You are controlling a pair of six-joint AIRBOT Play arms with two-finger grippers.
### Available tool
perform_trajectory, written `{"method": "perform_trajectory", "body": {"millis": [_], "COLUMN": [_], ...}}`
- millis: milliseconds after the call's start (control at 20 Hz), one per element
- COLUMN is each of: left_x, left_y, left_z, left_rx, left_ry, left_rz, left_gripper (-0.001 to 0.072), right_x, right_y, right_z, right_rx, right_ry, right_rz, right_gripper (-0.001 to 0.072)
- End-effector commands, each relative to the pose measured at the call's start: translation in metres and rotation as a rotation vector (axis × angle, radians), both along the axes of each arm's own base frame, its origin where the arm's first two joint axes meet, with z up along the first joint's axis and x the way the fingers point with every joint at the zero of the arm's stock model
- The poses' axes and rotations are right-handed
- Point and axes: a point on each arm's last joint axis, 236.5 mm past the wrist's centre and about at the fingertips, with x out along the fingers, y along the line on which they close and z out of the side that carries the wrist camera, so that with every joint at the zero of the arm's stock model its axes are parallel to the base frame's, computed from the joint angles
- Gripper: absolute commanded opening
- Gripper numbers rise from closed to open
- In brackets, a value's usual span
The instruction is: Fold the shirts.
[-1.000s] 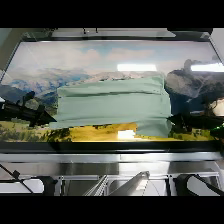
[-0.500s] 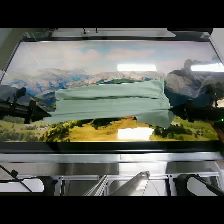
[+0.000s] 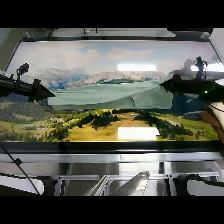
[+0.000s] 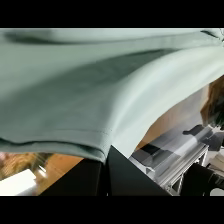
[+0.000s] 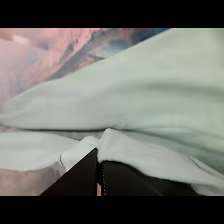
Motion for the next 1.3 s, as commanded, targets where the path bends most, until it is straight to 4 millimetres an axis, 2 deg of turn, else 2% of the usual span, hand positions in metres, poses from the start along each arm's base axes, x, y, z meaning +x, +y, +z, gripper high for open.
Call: {"method": "perform_trajectory", "body": {"millis": [0, 100, 200, 350, 450, 500, 600, 650, 750, 850, 1000, 1050, 1100, 1150, 1250], "left_x": [0.016, 0.018, 0.025, 0.04, 0.046, 0.049, 0.063, 0.075, 0.098, 0.111, 0.113, 0.112, 0.109, 0.104, 0.095], "left_y": [-0.007, -0.004, 0.002, 0.008, 0.008, 0.008, 0.013, 0.017, 0.024, 0.021, 0.022, 0.025, 0.025, 0.023, 0.02], "left_z": [-0.015, -0.026, -0.033, -0.037, -0.041, -0.042, -0.042, -0.041, -0.037, -0.028, -0.025, -0.024, -0.023, -0.02, -0.007], "left_rx": [-0.02, -0.01, 0.007, 0.017, 0.008, 0.001, 0.017, 0.033, 0.054, 0.012, -0.003, -0.006, -0.008, -0.01, -0.007], "left_ry": [0.062, 0.09, 0.105, 0.117, 0.163, 0.172, 0.132, 0.094, 0.02, -0.02, -0.025, -0.024, -0.017, -0.017, -0.044], "left_rz": [-0.028, -0.044, -0.025, 0.011, 0.048, 0.064, 0.091, 0.125, 0.185, 0.224, 0.234, 0.239, 0.229, 0.203, 0.146], "left_gripper": [0.0015, 0.0015, 0.0015, 0.0015, 0.0017, 0.0121, 0.0609, 0.0715, 0.0708, 0.0708, 0.0708, 0.0708, 0.0708, 0.0708, 0.0708], "right_x": [0.049, 0.064, 0.07, 0.068, 0.066, 0.066, 0.066, 0.066, 0.068, 0.068, 0.065, 0.062, 0.06, 0.057, 0.052], "right_y": [0.007, 0.004, 0.003, 0.003, 0.004, 0.004, 0.004, 0.003, 0.002, 0.002, 0.004, 0.006, 0.007, 0.008, 0.007], "right_z": [-0.024, -0.052, -0.078, -0.11, -0.119, -0.121, -0.121, -0.121, -0.122, -0.122, -0.117, -0.111, -0.103, -0.093, -0.073], "right_rx": [0.002, 0.013, 0.022, 0.035, 0.037, 0.037, 0.035, 0.028, 0.021, 0.021, 0.032, 0.041, 0.052, 0.067, 0.08], "right_ry": [0.0, 0.041, 0.083, 0.145, 0.163, 0.166, 0.163, 0.157, 0.15, 0.15, 0.15, 0.143, 0.137, 0.131, 0.109], "right_rz": [0.011, 0.006, 0.002, -0.003, -0.002, -0.002, 0.0, 0.002, -0.001, 0.0, 0.018, 0.039, 0.063, 0.089, 0.125], "right_gripper": [0.0016, 0.0016, 0.0015, 0.0016, 0.0016, 0.0015, 0.0015, 0.0015, 0.0016, 0.0016, 0.0025, 0.0124, 0.0171, 0.015, 0.0166]}}
